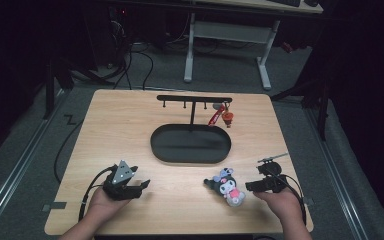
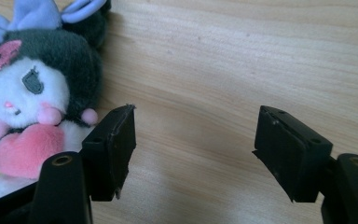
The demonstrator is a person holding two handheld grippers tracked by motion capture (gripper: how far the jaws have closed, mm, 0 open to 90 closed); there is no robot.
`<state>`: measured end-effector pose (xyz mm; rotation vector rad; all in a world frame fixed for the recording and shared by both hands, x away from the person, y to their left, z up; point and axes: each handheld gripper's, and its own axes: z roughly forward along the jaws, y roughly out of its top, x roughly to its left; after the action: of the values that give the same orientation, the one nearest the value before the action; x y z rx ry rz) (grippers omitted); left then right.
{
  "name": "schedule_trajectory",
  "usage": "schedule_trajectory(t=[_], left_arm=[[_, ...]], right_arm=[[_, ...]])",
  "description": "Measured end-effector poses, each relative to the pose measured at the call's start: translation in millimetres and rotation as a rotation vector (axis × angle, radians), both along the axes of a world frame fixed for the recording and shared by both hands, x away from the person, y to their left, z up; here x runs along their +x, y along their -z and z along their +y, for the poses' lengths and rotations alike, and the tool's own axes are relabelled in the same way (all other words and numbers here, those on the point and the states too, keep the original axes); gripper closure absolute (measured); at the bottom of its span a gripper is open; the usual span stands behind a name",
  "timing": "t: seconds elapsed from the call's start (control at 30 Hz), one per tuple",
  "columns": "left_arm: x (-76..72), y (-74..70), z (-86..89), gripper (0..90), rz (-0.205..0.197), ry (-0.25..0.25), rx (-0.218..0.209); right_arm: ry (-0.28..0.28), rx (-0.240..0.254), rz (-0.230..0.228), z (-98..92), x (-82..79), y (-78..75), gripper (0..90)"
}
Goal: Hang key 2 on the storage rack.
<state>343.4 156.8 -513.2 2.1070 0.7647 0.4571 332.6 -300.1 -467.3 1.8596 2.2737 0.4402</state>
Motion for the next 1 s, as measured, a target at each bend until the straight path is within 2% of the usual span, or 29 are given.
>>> schedule_trajectory(t=[0.2, 0.4, 0.57, 0.67, 0.77, 1.0], left_arm=[[-1.6, 1.3, 2.3, 32.7, 0.001, -0.001, 0.013], [-1.2, 0.9, 5.9, 34.5, 0.033, -0.004, -0.001], [-1.4, 1.8, 4.0, 34.5, 0.038, 0.006, 0.002], [-2.6, 1.7, 2.5, 34.0, 0.036, 0.015, 0.009], [-3.5, 0.3, 2.6, 33.8, 0.029, 0.017, 0.005], [-4.2, 1.3, 1.9, 33.5, 0.029, 0.019, 0.021]], right_arm=[[-0.020, -0.018, 0.013, 5.5, 2.0, -5.4, 31.8], [-0.060, -0.026, 0.018, 10.4, 6.3, -18.2, 34.2], [-0.077, -0.015, 0.015, 19.6, 5.6, -32.3, 32.8], [-0.089, -0.011, 0.027, 27.0, 4.3, -38.7, 29.0], [-0.093, 0.007, 0.053, 36.6, 2.2, -40.4, 22.7], [-0.177, -0.030, 0.093, 60.2, -1.5, -35.1, 20.5]])
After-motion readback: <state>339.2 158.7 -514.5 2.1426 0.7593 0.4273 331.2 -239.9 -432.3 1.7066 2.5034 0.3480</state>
